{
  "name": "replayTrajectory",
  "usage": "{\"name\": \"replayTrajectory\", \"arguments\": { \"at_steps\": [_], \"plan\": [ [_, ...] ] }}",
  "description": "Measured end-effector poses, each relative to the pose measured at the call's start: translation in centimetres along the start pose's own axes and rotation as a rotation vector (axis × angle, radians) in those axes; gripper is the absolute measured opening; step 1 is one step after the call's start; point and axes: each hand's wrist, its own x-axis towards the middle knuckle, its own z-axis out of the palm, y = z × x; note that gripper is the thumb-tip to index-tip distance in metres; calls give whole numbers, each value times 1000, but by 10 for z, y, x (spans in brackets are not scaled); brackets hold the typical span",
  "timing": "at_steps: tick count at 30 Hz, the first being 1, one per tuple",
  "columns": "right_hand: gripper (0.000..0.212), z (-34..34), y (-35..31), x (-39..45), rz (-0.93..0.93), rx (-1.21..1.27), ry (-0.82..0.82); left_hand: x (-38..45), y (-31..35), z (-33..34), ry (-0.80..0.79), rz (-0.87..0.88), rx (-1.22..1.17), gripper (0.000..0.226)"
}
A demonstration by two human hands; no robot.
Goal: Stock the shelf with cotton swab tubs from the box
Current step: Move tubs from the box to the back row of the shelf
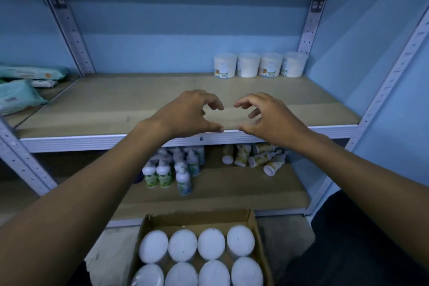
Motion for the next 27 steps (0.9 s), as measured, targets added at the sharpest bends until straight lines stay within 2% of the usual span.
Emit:
{"name": "replayTrajectory", "arguments": {
  "at_steps": [6, 13, 19, 27],
  "plan": [
    [48, 24, 7, -42, 14, -17, -124, -34, 0, 30, -47, 3, -127, 49],
    [53, 64, 23, -75, 63, -36, -243, -56, -7, 83, -187, -26, -134, 54],
    [57, 107, 50, -101, 208, -19, -362, -69, -27, 141, -328, -146, -238, 65],
    [73, 176, 85, -135, 423, 18, -591, -77, -49, 207, -503, -298, -222, 76]
  ]
}}
